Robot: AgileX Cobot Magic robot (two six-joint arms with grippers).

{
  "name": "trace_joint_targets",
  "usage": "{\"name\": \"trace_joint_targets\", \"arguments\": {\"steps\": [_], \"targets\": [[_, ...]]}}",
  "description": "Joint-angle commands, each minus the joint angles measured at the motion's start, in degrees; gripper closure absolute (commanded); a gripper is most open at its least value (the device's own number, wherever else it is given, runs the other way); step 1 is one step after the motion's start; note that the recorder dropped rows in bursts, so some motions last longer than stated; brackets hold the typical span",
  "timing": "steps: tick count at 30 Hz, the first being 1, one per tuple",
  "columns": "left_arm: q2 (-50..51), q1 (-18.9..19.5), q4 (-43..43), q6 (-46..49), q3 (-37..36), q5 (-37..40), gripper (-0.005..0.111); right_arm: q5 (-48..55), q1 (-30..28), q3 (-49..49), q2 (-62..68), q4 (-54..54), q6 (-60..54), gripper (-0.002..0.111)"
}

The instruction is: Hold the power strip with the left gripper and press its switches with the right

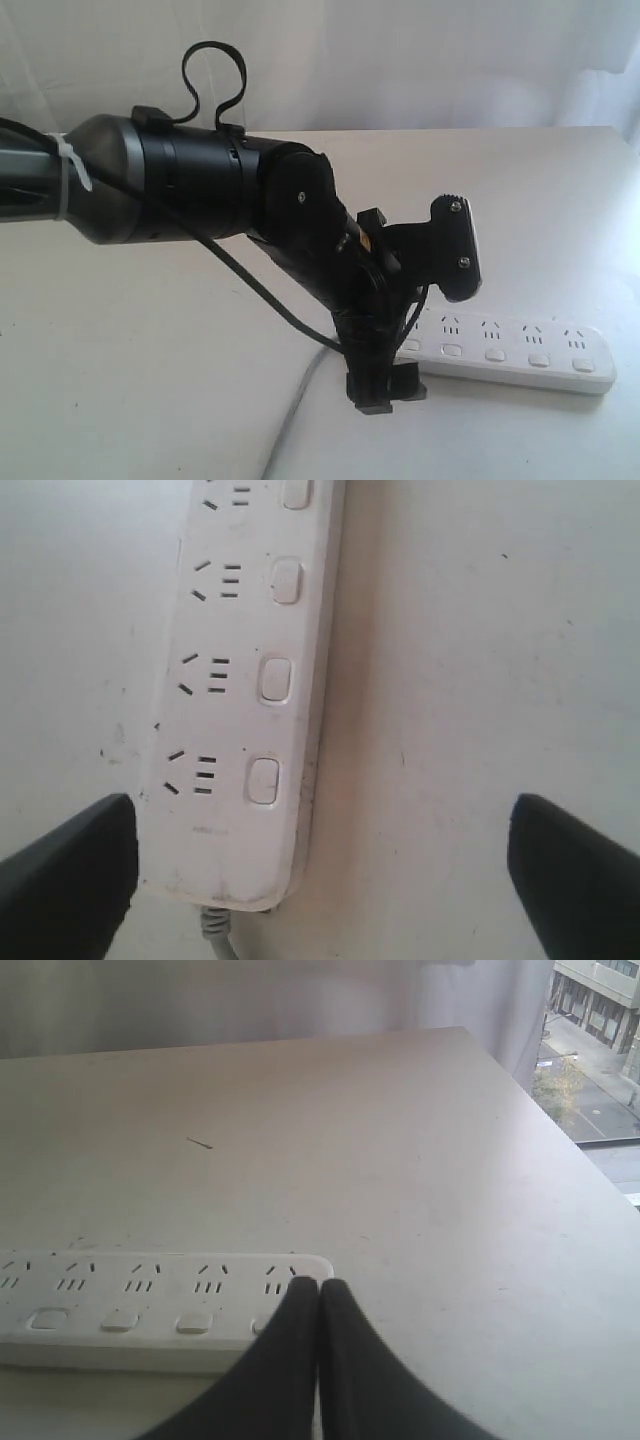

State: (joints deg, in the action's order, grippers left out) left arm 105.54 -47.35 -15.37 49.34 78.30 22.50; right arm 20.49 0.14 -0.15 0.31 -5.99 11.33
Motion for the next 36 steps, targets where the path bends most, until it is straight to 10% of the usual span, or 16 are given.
{"name": "trace_joint_targets", "arguments": {"steps": [1, 19, 36], "targets": [[1.0, -0.2, 3.7, -1.2, 0.1, 2.7, 0.004, -0.4, -0.1, 0.1, -0.3, 0.0, 0.1, 0.108], [15.0, 0.4, 14.7, -2.8, 20.9, 18.8, 0.004, -0.4, -0.1, 0.1, -0.3, 0.0, 0.1, 0.108], [16.0, 0.3, 16.2, -5.3, 21.1, 15.9, 0.004, -0.4, -0.1, 0.1, -0.3, 0.0, 0.1, 0.108]]}}
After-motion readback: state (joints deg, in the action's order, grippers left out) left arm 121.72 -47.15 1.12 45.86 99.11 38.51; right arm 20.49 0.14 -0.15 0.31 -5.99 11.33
